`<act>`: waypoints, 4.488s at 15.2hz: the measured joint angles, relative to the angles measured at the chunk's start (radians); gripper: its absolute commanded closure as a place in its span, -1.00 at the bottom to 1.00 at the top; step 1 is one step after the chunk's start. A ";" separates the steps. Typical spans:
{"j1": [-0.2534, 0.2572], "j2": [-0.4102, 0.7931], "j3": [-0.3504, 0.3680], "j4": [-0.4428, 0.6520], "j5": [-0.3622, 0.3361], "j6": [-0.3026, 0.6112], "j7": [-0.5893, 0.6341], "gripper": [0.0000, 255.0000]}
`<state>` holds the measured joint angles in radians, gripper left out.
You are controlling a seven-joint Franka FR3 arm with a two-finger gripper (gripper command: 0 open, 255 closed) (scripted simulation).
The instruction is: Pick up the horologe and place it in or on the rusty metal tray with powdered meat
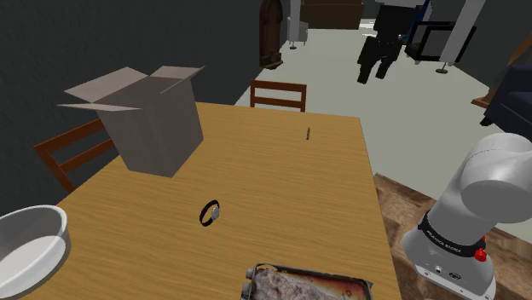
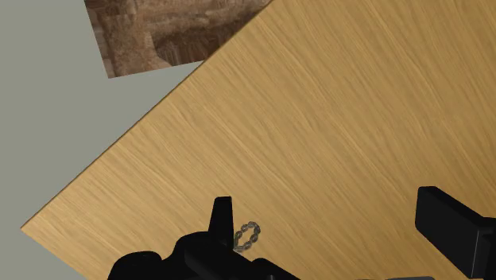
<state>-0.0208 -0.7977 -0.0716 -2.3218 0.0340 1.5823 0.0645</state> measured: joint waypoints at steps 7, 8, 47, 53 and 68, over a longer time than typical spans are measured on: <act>0.019 0.017 0.112 -0.069 0.067 0.089 0.144 -1.00; 0.023 0.037 0.134 -0.064 0.080 0.106 0.174 -1.00; 0.149 1.151 0.662 0.422 -0.267 0.649 1.318 -1.00; 0.154 1.166 0.657 0.422 -0.278 0.663 1.324 -1.00; 0.149 1.148 0.664 0.427 -0.265 0.642 1.317 1.00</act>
<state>0.1286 0.3504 0.5921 -1.8944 -0.2309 2.2242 1.3819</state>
